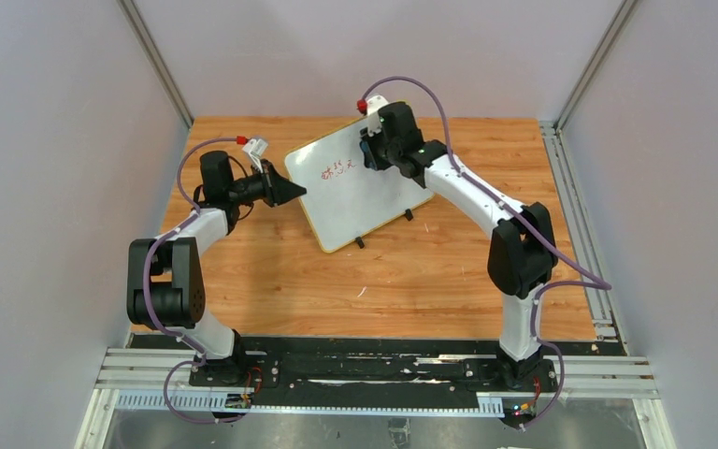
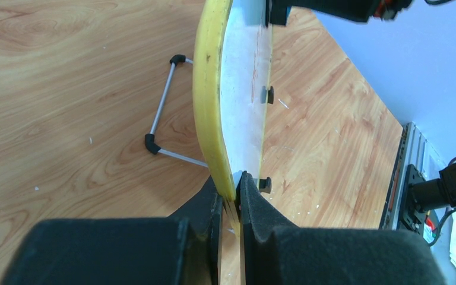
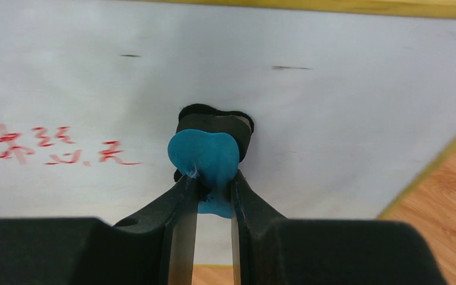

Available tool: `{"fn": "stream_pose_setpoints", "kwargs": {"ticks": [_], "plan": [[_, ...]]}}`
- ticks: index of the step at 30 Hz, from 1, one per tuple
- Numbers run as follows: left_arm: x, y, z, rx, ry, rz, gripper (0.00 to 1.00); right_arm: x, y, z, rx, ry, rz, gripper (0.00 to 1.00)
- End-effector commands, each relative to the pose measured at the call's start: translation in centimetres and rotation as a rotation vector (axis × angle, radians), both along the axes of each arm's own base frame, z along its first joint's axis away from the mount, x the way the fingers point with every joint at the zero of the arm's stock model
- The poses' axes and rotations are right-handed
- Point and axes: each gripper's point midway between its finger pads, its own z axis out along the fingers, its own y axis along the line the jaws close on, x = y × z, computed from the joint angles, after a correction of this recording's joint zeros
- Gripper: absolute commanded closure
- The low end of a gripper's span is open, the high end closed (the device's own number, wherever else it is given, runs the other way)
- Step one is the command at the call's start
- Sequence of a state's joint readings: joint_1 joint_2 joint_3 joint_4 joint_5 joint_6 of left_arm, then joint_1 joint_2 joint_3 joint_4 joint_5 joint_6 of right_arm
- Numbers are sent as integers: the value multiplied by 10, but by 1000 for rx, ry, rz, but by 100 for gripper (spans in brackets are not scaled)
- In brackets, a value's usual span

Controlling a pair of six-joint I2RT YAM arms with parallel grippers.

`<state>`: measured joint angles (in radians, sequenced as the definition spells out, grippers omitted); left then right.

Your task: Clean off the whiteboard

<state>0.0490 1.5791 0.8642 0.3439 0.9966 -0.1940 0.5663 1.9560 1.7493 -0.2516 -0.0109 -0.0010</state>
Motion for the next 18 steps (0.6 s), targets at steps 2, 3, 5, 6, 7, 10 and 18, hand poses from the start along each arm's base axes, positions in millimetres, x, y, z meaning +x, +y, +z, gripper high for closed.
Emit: {"fn": "stream_pose_setpoints", "kwargs": {"ticks": [2,3,5,6,7,10,18], "plan": [[10,16,-35,141,-32,60,100,-51,81,-11,30,28,165,99],[10,16,-34,142,-36,60,100,-57,92,-17,24,36,184,99],[10,16,-33,142,-38,61,100,-65,107,-17,31,37,212,99],[10,16,-33,142,-38,61,100,-69,113,-17,32,39,224,99],[10,16,-33,140,-37,60,100,-71,117,-17,33,38,232,99],[10,16,-33,138,-35,59,100,-66,114,-21,3,22,215,100],[9,16,-33,139,-37,57,100,-21,56,-33,-37,40,94,99]]}}
